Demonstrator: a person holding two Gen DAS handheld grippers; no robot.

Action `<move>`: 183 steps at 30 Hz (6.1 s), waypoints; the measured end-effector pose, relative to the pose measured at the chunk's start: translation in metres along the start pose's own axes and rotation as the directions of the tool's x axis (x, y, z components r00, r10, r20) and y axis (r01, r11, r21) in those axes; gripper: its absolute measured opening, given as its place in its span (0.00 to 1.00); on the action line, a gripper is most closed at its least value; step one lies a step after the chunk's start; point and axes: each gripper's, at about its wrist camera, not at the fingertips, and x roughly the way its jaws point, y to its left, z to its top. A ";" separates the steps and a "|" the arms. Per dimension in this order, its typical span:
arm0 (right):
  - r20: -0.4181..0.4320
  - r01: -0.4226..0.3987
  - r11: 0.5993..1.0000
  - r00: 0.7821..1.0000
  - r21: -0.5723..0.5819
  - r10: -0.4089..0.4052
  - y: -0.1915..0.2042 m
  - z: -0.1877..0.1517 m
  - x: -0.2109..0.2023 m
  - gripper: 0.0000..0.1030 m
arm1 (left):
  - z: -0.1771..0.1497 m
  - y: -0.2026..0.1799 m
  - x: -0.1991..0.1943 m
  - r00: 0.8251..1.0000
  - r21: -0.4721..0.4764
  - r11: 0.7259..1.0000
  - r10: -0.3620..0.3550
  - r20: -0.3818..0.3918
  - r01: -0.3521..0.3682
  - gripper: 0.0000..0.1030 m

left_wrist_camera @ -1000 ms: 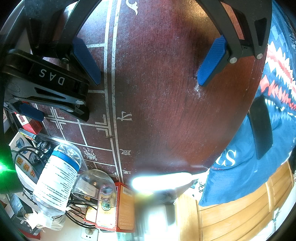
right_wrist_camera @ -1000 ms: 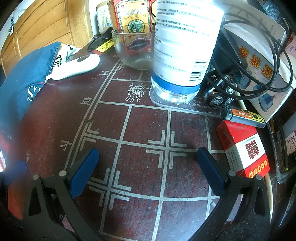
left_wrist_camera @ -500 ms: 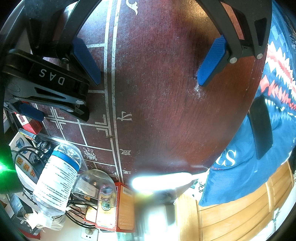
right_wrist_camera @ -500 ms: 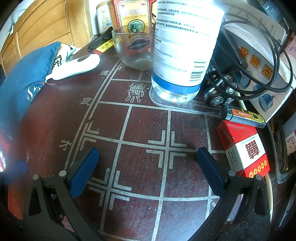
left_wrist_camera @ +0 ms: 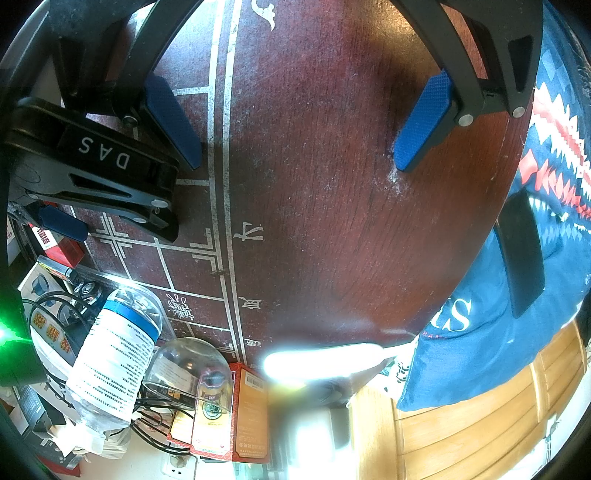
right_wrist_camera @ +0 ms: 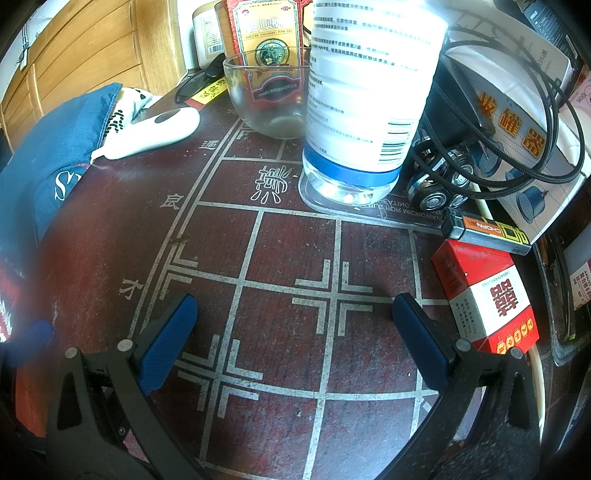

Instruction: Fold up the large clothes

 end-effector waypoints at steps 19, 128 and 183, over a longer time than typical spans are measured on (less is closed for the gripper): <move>0.000 0.001 1.000 1.000 -0.001 -0.001 0.000 0.000 0.000 1.00 | 0.001 0.000 0.001 1.000 -0.001 1.000 -0.002 0.000 0.002 1.00; -0.059 0.093 0.991 0.993 -0.094 -0.099 0.034 -0.005 -0.012 1.00 | 0.004 0.000 0.003 1.000 -0.002 1.000 -0.015 -0.002 0.015 1.00; 0.074 0.098 0.995 0.993 -0.034 -0.095 0.013 -0.018 -0.023 1.00 | 0.005 0.000 0.003 1.000 -0.003 1.000 -0.021 -0.003 0.021 1.00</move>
